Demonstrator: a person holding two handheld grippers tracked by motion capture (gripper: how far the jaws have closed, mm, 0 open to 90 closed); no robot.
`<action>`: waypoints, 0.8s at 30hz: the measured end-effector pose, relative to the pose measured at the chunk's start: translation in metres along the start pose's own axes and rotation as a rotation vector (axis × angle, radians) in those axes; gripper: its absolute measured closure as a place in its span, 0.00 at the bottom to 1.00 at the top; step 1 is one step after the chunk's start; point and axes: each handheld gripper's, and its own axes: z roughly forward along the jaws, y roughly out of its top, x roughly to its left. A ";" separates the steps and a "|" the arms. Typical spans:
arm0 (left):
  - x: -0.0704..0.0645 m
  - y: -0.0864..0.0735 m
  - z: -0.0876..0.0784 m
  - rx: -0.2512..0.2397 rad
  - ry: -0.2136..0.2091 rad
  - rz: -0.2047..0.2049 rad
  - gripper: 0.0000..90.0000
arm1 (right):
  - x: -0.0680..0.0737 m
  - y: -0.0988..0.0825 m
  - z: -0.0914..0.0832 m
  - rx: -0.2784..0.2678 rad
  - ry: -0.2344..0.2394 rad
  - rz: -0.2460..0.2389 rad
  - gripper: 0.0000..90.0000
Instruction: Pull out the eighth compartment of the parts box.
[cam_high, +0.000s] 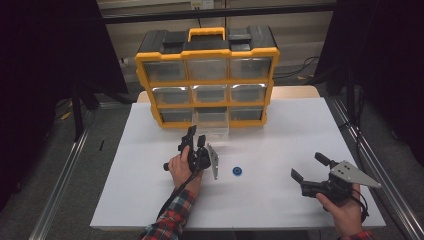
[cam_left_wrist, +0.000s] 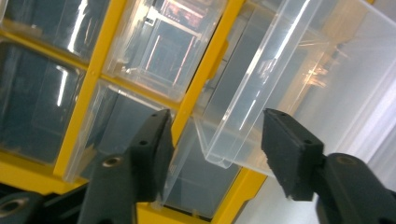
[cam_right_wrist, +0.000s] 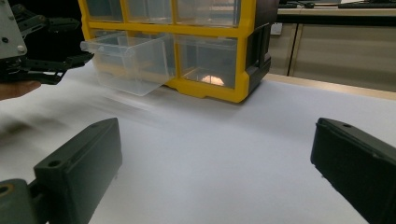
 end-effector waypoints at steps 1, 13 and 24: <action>0.001 0.000 -0.001 0.014 -0.005 -0.012 0.44 | 0.000 0.000 0.000 0.000 0.000 0.000 0.01; 0.010 -0.006 -0.009 0.029 0.037 -0.246 0.29 | 0.000 0.000 0.000 -0.001 0.001 0.003 0.01; 0.019 -0.012 -0.015 0.036 0.011 -0.537 0.19 | 0.000 0.000 0.000 -0.001 -0.001 0.005 0.01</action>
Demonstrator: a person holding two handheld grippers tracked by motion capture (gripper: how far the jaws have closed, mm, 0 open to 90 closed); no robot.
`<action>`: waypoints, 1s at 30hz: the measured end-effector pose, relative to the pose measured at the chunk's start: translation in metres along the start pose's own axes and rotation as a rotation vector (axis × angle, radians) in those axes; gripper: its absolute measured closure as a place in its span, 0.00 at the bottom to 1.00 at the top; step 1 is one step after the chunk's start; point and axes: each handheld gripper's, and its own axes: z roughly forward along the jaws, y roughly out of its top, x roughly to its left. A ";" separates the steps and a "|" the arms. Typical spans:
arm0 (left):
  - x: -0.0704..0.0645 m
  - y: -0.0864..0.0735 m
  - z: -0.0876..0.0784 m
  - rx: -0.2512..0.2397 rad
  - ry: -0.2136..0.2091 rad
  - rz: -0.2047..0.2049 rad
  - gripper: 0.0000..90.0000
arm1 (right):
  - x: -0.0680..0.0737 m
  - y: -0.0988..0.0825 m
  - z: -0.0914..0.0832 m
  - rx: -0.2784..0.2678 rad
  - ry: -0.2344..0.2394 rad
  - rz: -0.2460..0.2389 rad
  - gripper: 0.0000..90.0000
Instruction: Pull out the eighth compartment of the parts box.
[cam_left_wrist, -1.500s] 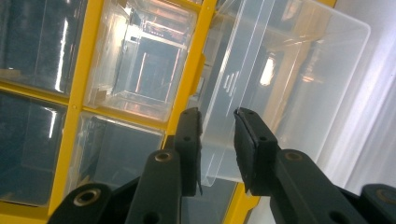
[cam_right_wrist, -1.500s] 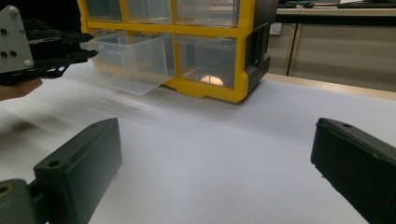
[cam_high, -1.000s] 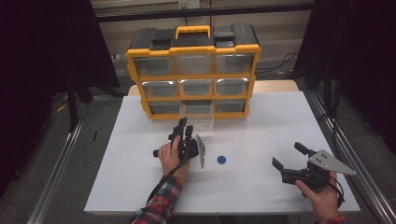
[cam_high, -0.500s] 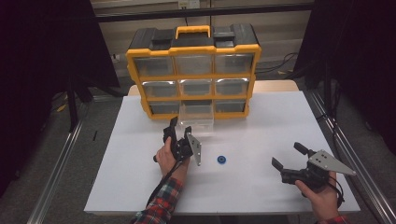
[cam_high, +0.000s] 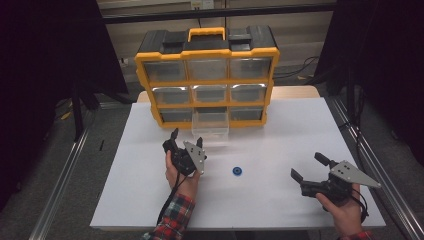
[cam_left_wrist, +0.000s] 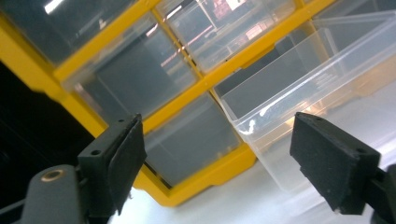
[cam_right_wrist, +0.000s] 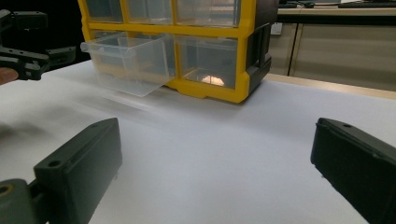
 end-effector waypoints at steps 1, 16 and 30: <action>0.002 0.000 0.000 0.000 -0.010 -0.002 0.19 | 0.000 0.000 0.000 0.000 0.001 0.000 0.01; 0.011 -0.002 -0.004 0.012 -0.115 -0.303 0.12 | 0.000 0.000 0.000 0.001 -0.003 0.007 0.01; 0.013 -0.003 -0.006 0.049 -0.316 -0.494 0.05 | 0.000 0.001 0.003 0.003 0.005 0.008 0.01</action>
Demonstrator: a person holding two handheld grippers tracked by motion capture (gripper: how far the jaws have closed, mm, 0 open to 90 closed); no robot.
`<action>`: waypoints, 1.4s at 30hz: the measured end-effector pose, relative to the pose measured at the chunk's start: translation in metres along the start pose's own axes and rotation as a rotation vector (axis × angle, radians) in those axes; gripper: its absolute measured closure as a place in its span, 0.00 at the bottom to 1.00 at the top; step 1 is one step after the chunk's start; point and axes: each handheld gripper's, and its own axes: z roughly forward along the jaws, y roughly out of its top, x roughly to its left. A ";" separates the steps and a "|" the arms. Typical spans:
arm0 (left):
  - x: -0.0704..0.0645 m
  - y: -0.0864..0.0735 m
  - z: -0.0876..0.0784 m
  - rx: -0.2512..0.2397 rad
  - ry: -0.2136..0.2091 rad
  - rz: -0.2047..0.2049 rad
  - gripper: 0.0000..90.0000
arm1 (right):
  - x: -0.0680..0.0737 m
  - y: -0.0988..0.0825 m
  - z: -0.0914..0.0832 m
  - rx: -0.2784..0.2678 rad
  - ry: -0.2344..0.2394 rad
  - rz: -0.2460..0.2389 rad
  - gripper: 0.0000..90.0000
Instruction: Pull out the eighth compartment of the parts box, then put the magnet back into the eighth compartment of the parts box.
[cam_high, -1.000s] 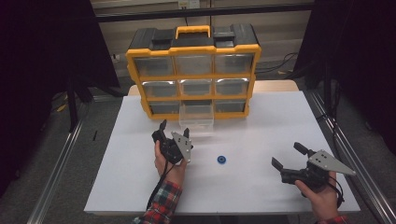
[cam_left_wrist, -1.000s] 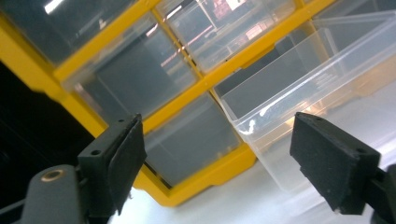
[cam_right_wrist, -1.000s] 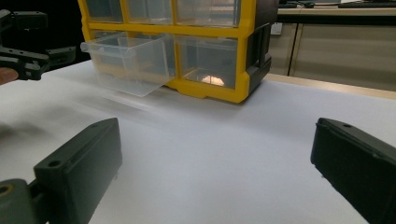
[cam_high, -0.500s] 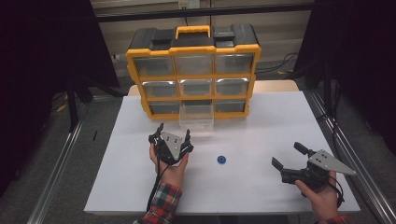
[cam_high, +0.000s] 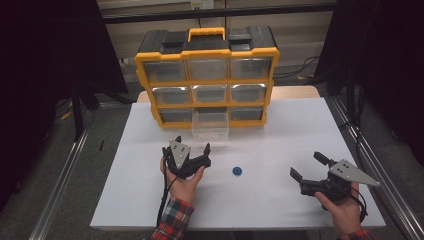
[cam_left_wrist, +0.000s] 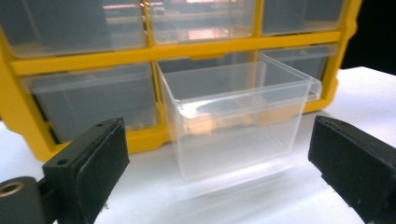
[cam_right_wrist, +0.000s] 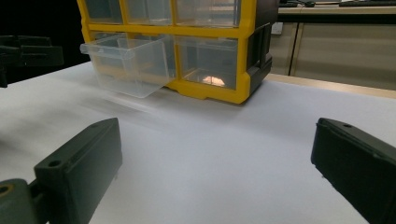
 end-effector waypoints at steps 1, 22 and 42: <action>0.000 0.000 0.000 0.004 -0.013 -0.004 0.05 | 0.000 0.000 0.001 -0.003 0.004 0.002 0.01; -0.011 -0.004 0.009 0.106 -0.262 -0.047 0.03 | 0.000 0.001 0.002 -0.002 0.014 0.005 0.01; -0.034 -0.005 0.023 0.254 -0.440 0.066 0.03 | 0.001 0.001 0.003 0.000 0.019 0.000 0.02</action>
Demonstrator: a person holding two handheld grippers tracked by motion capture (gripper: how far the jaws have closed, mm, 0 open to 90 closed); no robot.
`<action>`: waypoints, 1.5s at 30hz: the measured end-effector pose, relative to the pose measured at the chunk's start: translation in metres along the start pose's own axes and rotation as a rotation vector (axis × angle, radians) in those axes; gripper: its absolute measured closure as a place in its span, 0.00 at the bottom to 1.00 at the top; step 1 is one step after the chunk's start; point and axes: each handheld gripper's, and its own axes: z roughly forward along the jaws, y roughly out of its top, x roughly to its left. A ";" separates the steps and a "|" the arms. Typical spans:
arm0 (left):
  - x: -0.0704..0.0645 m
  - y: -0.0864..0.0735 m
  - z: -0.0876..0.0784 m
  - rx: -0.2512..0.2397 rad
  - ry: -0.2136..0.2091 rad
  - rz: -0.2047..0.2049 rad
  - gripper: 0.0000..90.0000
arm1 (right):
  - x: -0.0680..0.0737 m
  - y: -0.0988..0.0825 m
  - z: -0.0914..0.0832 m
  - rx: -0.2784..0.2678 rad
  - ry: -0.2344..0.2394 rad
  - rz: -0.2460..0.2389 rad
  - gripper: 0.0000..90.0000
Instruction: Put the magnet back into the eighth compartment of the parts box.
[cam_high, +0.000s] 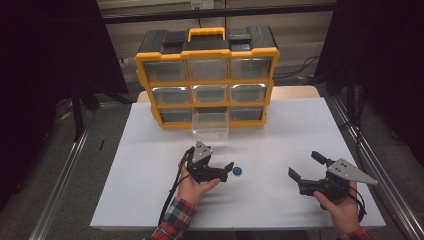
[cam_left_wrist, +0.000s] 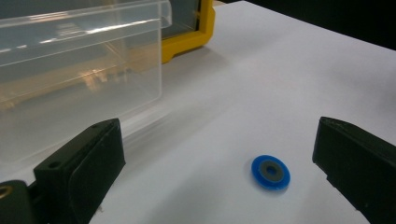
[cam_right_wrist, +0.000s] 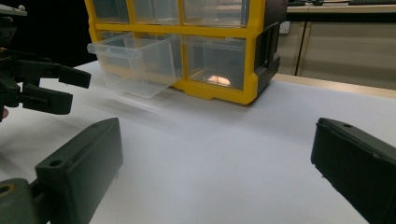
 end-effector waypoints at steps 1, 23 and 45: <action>0.000 0.000 0.001 0.007 -0.010 0.021 0.04 | 0.000 0.000 0.000 0.000 0.000 0.001 0.02; -0.019 0.005 0.031 0.238 -0.161 0.149 0.40 | -0.001 0.000 0.000 0.008 -0.002 0.007 0.01; -0.011 0.007 0.036 0.340 -0.164 0.136 0.69 | -0.001 0.000 -0.001 0.003 -0.009 0.009 0.01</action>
